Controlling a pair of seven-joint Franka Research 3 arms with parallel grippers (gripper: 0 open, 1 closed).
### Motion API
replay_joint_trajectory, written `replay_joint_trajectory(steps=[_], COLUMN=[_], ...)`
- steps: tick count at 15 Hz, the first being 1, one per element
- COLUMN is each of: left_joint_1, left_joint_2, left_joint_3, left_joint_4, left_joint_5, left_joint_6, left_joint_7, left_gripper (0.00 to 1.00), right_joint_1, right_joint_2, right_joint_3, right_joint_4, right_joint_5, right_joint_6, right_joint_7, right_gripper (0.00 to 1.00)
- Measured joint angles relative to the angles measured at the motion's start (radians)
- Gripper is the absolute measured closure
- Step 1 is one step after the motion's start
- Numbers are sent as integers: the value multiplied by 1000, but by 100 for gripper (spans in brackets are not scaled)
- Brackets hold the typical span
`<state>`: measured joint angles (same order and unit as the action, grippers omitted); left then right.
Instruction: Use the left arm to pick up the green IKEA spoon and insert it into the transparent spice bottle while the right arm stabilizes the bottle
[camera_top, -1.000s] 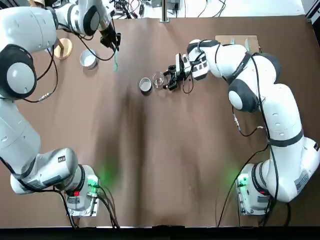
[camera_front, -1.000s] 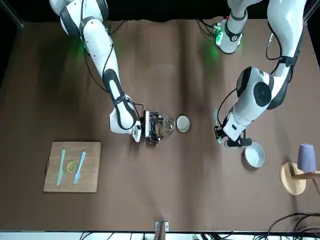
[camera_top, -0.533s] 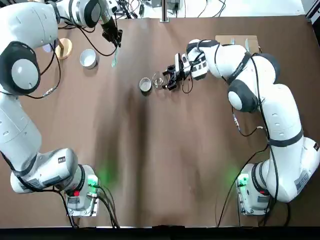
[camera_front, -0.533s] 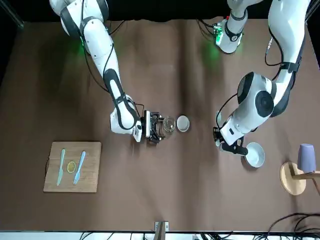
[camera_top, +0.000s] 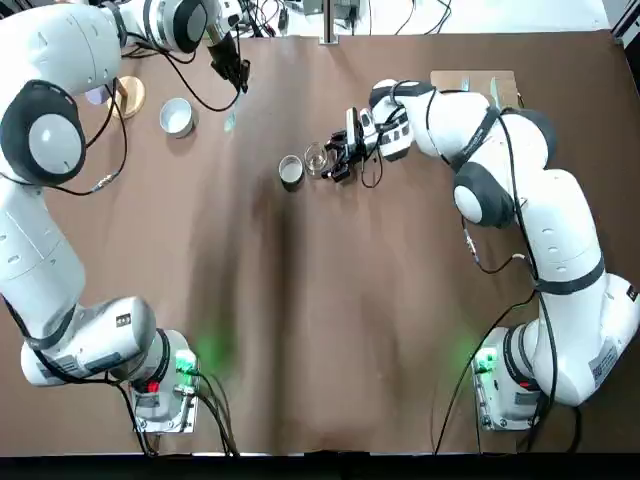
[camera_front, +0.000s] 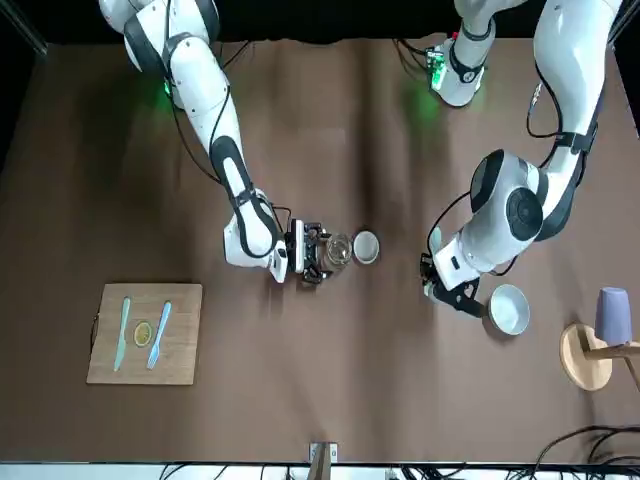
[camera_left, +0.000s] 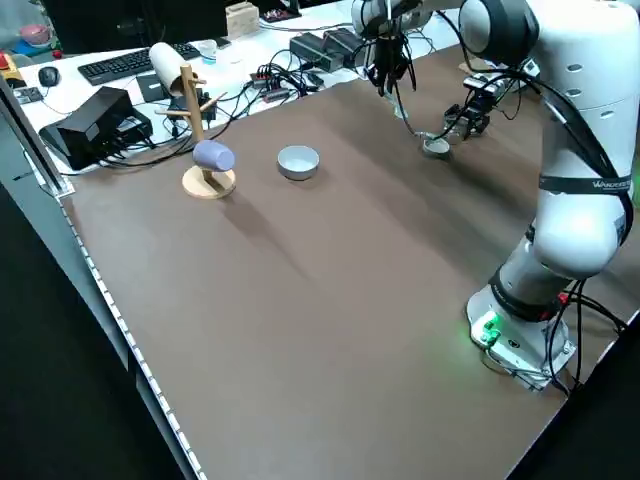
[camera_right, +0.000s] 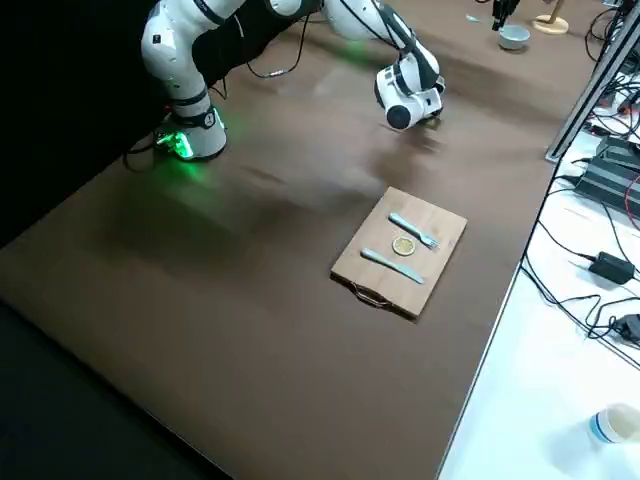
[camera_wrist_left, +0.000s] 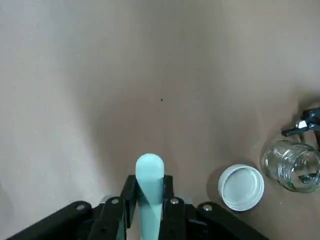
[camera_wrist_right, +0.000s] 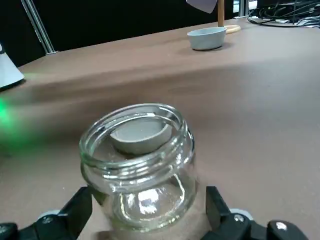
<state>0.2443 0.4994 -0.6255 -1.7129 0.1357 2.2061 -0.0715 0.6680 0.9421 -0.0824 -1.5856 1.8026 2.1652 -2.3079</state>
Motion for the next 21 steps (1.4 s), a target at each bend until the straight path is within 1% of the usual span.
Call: replay_joint_trajectory(steps=[2,6,7,9,11,13,16,18,21], left_joint_1=[2,19,37,49,47,39,33,40,47], left_joint_2=[22,57,75,94,107,119,145,158,161], left_joint_3=[0,0,0,0,-3,-12,-18,-33,-43], left_joint_4=[17,50,64,78,92,109,126,135,142], left_joint_5=[-7,-129,-189,-221,-245,-289,-396,-498,-661], left_joint_6=[0,0,0,0,0,-1,-3,-10,-68], left_joint_7=[46,199,290,361,428,522,689,807,972], left_gripper=[75,75,75,75,75,75,75,75,75], right_joint_1=[6,8,8,8,8,8,8,8,8], right_joint_2=[3,5,5,5,5,5,5,5,5], right_joint_3=[0,-1,-1,-1,-1,-1,-1,-1,-1], right_joint_4=[6,7,7,7,7,7,7,8,8], right_joint_5=[0,1,1,1,1,1,1,1,1], right_joint_6=[0,0,0,0,0,0,0,0,0], right_joint_7=[0,0,0,0,0,0,0,0,0], right_gripper=[0,0,0,0,0,0,0,0,0])
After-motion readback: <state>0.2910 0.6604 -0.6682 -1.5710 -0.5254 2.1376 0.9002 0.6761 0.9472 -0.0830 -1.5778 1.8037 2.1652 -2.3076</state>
